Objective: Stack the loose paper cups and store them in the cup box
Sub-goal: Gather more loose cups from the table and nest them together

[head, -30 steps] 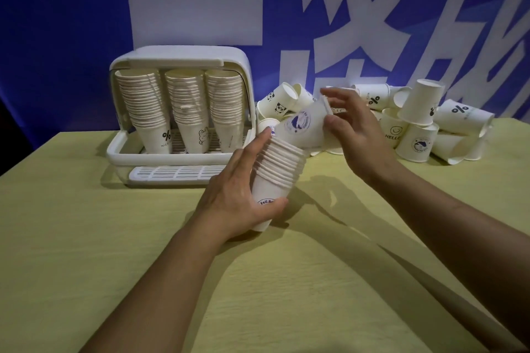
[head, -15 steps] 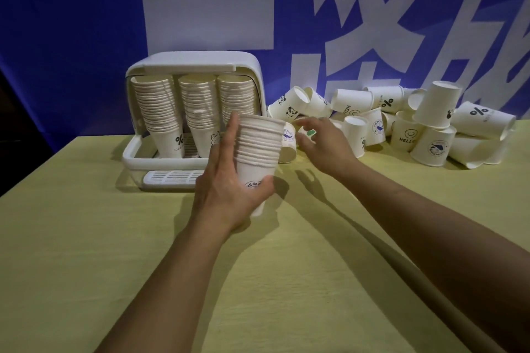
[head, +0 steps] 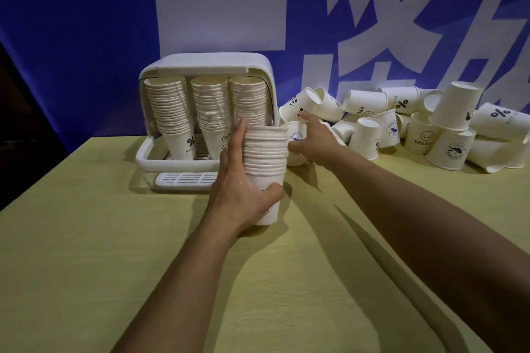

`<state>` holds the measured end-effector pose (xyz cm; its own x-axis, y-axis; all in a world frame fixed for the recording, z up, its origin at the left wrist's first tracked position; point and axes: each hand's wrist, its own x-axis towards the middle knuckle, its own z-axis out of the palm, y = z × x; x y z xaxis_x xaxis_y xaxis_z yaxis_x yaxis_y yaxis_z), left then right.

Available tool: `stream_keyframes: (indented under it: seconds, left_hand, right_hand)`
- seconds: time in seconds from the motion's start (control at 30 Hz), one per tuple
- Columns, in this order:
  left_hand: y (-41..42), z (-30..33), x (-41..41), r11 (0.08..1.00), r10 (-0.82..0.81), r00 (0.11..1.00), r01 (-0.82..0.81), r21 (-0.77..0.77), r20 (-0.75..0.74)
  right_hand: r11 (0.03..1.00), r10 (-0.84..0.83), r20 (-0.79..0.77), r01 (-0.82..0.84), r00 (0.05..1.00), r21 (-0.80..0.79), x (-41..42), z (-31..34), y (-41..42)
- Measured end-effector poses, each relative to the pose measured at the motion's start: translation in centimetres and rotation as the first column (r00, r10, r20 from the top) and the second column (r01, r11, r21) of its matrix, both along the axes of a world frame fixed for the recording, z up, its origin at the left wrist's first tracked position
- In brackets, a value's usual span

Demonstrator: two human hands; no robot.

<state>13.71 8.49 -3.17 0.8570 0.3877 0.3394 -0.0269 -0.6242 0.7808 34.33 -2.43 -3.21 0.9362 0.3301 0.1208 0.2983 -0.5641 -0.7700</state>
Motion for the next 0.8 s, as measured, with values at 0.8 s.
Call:
stream_keyframes:
  seconds: [0.8]
  left_hand:
    - [-1.0, 0.4, -0.5, 0.987, -0.159, 0.985, 0.160, 0.022, -0.065]
  right_hand:
    - [0.901, 0.361, 0.091, -0.373, 0.928, 0.223, -11.3, 2.9, -4.2]
